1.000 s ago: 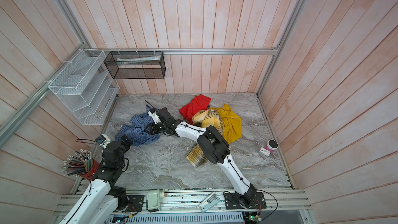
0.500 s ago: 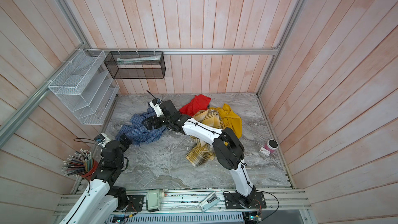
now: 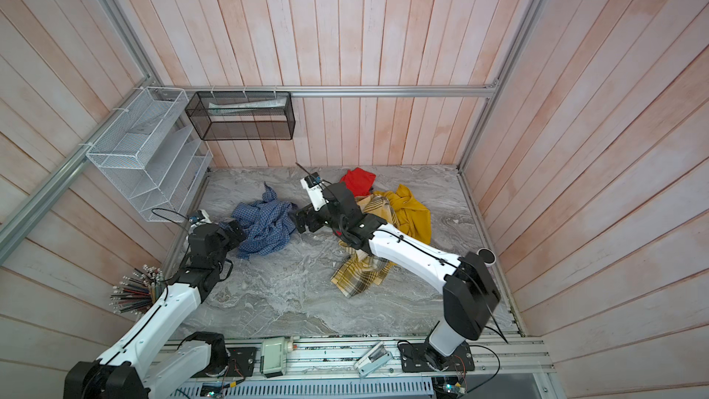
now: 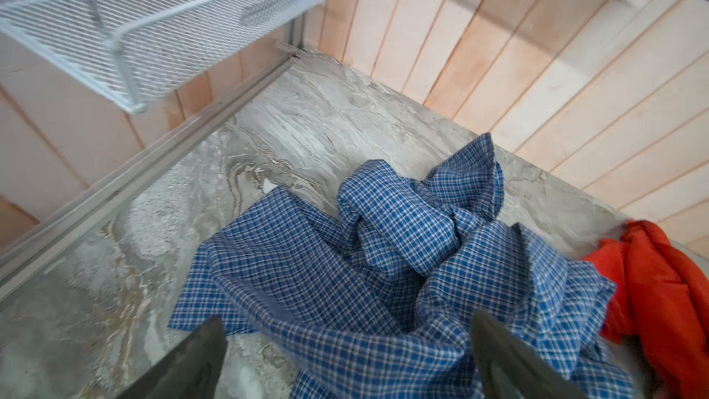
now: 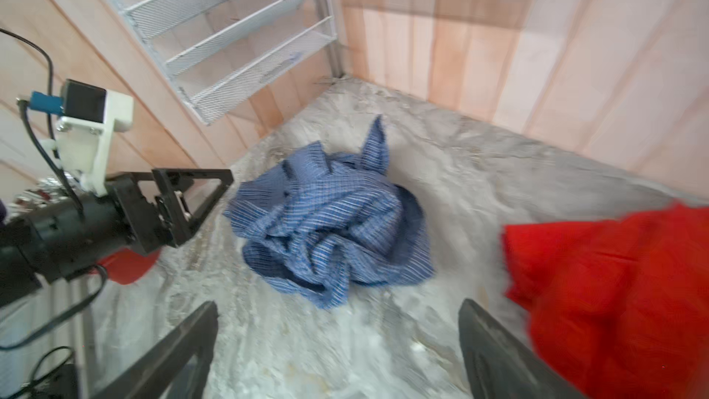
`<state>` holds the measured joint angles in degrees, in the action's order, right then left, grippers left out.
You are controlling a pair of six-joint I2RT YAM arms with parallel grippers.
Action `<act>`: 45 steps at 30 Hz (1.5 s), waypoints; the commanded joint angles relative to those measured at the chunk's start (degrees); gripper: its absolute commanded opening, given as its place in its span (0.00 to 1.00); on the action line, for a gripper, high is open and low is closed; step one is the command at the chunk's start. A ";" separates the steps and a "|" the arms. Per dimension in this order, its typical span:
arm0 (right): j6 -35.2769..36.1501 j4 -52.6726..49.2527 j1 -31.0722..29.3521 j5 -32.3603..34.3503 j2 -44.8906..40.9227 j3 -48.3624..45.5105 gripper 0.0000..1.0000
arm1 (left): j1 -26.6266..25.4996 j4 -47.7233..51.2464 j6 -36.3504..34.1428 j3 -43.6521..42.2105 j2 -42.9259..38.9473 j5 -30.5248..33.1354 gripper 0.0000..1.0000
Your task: Pick out a specific cloth from the pile
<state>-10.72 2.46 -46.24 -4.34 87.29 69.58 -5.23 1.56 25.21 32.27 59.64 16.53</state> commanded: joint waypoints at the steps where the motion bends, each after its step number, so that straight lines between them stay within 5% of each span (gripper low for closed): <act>1: 2.93 4.85 4.87 4.87 -9.55 -7.82 0.98 | 0.30 -0.92 -4.52 4.10 5.42 -8.25 1.00; 14: 4.39 -5.35 31.50 7.56 -35.81 -26.21 0.98 | -0.72 -1.88 -10.22 13.53 20.94 -26.31 1.00; 22: 2.59 -5.93 46.67 3.21 -42.22 -34.99 0.98 | -1.91 2.92 -12.01 17.94 29.12 -24.16 1.00; 32: -2.58 -2.11 48.88 4.37 -42.20 -40.25 0.98 | -7.38 8.98 -12.58 26.89 42.91 -17.73 0.98; 38: -3.69 -0.12 48.97 5.16 -42.20 -41.91 0.98 | -7.42 13.60 -9.60 30.17 47.10 -15.77 0.77; 45: -3.69 0.87 49.46 5.24 -41.28 -42.18 0.98 | -7.41 9.35 -8.48 27.62 45.39 -19.06 0.14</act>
<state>-13.74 1.72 2.83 0.19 45.76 27.79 -12.82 10.68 16.64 61.71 105.36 -1.96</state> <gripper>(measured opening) 0.980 0.161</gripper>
